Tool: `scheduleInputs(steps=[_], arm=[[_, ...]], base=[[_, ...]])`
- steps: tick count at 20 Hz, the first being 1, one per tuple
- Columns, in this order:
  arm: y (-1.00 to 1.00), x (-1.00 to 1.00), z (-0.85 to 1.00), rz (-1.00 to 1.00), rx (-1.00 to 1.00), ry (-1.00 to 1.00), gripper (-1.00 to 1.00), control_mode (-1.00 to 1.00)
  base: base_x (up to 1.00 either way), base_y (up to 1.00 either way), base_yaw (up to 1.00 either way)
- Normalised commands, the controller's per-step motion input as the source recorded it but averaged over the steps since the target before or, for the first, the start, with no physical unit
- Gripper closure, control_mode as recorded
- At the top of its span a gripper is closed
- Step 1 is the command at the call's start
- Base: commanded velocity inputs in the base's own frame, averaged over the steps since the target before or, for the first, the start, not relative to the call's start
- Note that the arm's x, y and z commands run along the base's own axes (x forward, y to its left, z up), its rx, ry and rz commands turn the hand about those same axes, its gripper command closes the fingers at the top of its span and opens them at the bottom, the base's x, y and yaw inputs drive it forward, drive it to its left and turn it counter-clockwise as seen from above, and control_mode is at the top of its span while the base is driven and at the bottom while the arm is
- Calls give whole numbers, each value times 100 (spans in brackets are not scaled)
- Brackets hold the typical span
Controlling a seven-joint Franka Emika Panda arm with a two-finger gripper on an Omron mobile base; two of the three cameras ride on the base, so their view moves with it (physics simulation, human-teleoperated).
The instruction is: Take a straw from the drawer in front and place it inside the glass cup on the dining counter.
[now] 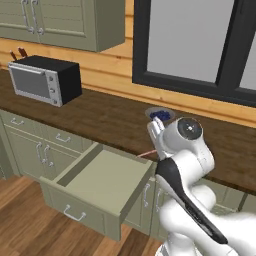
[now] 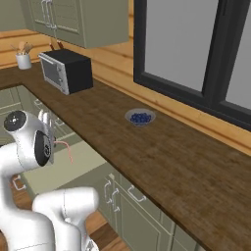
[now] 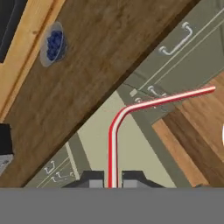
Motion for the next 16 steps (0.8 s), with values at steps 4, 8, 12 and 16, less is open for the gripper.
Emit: scheduleInputs(steps=[4, 8, 12, 16], arm=[[-91, -49, -10, -22, 6, 27, 100, -100], [-78, -75, -54, -17, 3, -4, 100, -100], [-70, -59, -59, -7, 0, -14, 100, -100], [-22, -19, -31, 0, 0, -5, 100, -100]], base=[[0, 0, 0], [0, 0, 0], [0, 0, 0], [0, 0, 0]])
